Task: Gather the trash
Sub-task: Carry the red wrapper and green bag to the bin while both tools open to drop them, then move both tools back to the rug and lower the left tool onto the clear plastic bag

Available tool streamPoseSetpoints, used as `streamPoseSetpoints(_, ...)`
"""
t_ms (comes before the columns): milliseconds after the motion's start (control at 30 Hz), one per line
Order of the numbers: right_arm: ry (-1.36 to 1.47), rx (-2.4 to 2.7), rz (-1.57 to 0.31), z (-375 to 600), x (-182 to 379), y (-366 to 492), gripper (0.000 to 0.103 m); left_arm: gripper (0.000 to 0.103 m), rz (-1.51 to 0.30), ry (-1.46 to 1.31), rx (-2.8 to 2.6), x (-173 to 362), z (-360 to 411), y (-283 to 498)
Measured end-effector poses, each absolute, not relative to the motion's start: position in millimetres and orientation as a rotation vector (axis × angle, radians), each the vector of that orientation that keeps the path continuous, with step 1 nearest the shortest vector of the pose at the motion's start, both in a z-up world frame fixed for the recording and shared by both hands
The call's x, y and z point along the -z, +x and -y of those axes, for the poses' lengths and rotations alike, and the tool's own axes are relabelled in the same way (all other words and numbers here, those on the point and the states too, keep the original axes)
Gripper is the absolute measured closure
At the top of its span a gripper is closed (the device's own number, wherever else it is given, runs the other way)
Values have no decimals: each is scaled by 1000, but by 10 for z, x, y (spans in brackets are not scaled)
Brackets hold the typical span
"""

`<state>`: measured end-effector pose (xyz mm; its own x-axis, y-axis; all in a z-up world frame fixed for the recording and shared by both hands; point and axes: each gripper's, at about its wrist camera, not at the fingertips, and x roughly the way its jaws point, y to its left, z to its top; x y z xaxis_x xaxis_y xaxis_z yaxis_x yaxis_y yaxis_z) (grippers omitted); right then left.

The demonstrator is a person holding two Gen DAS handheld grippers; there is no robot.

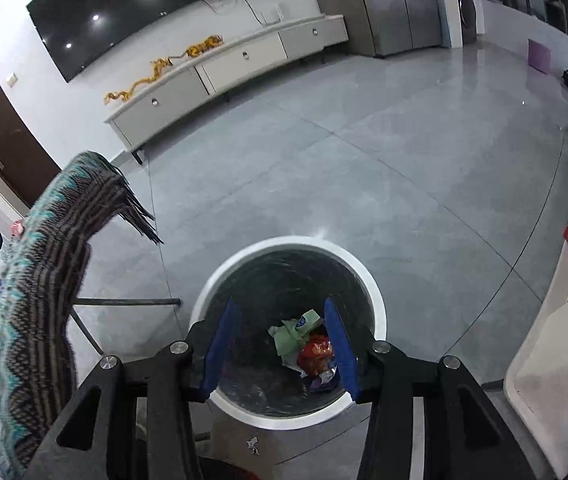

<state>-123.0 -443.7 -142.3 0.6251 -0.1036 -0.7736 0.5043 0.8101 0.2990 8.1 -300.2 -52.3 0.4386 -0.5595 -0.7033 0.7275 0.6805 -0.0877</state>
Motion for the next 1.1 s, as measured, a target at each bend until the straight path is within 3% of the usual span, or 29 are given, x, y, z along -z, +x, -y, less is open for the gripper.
streamPoseSetpoints(600, 384, 281, -688, 3678, 445, -1136, 56, 32, -645, 104, 708, -31, 1786, -40)
streamPoseSetpoints(1100, 250, 151, -673, 2780, 14, -717, 53, 32, -613, -11, 522, 54, 447, 129)
